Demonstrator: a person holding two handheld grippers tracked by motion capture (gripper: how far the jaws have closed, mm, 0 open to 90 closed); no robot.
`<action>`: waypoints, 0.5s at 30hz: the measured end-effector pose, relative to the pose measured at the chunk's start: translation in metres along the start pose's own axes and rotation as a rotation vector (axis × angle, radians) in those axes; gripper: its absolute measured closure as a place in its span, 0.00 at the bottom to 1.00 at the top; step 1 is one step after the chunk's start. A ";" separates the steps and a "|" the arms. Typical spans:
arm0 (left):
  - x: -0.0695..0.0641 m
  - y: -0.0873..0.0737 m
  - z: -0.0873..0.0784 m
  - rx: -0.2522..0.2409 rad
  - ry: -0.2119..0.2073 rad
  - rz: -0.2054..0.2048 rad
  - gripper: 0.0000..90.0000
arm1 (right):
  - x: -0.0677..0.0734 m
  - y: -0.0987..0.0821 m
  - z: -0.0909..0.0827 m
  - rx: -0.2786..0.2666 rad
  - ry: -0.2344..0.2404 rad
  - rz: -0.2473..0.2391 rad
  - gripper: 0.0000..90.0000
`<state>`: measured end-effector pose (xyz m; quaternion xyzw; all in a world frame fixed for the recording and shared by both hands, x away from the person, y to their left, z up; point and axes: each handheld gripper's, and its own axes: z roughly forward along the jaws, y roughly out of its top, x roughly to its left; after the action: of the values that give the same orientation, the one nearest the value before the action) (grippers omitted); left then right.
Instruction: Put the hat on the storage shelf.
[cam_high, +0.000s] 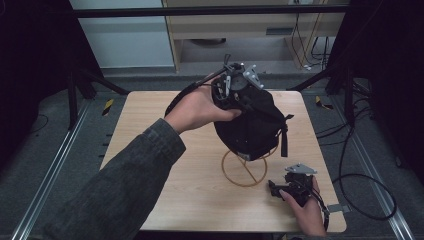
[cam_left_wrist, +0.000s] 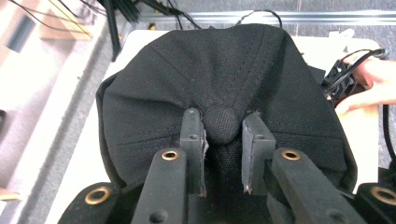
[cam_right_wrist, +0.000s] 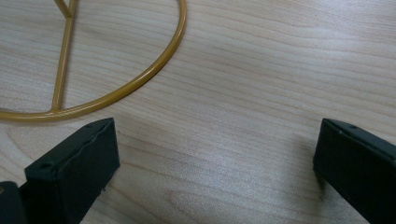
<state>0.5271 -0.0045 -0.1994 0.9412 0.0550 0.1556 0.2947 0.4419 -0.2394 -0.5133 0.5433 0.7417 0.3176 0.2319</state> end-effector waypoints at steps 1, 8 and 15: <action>0.001 0.000 0.003 0.003 -0.007 -0.002 0.82 | 0.000 0.000 0.000 0.000 0.000 0.002 0.00; 0.002 -0.003 0.021 0.014 -0.030 -0.015 0.81 | 0.000 0.000 0.000 0.001 0.000 0.002 0.00; -0.004 -0.003 0.032 0.028 -0.048 -0.005 0.81 | 0.000 0.000 0.000 0.000 -0.001 0.000 0.00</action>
<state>0.5341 -0.0197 -0.2275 0.9486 0.0526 0.1314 0.2832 0.4419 -0.2394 -0.5133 0.5434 0.7415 0.3175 0.2323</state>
